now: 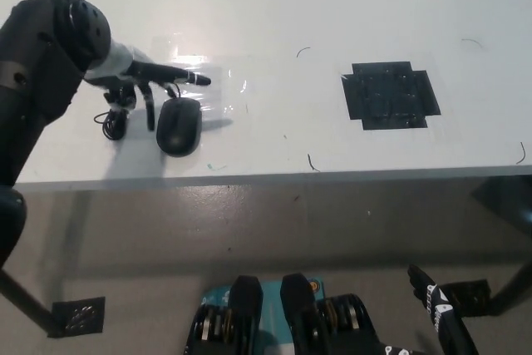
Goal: The robot uses left hand to click on the left button of the black mouse, which is placed on the left area of the table
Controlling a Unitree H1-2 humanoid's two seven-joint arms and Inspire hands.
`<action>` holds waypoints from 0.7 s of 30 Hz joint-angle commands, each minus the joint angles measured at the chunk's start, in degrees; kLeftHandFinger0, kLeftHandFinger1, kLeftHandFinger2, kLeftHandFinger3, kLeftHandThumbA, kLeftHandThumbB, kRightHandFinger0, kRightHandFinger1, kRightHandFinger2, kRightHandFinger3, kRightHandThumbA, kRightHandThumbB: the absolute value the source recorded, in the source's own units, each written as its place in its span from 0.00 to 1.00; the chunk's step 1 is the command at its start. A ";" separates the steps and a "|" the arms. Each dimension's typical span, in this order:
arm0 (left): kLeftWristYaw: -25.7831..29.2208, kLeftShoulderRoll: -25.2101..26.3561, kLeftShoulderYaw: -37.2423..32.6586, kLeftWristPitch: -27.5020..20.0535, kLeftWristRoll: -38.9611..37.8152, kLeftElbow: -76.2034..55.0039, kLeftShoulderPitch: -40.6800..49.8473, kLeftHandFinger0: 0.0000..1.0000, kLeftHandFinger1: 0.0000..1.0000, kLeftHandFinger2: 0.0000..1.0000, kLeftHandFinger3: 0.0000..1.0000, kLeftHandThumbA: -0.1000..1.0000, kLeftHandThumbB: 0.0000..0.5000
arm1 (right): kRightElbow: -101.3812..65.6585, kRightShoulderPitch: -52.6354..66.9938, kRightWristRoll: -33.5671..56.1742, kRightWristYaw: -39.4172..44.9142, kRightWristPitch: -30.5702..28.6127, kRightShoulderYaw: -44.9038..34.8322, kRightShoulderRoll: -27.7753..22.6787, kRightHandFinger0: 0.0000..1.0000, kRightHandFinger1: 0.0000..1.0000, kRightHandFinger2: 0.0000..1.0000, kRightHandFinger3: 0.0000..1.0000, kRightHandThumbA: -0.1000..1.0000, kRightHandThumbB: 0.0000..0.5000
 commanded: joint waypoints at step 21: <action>-2.82 0.96 4.46 -5.20 -1.22 7.87 -8.33 0.00 0.22 0.51 1.00 1.00 0.63 | -1.75 -0.51 0.58 -0.32 -1.54 -0.71 -0.65 1.00 1.00 1.00 1.00 1.00 0.26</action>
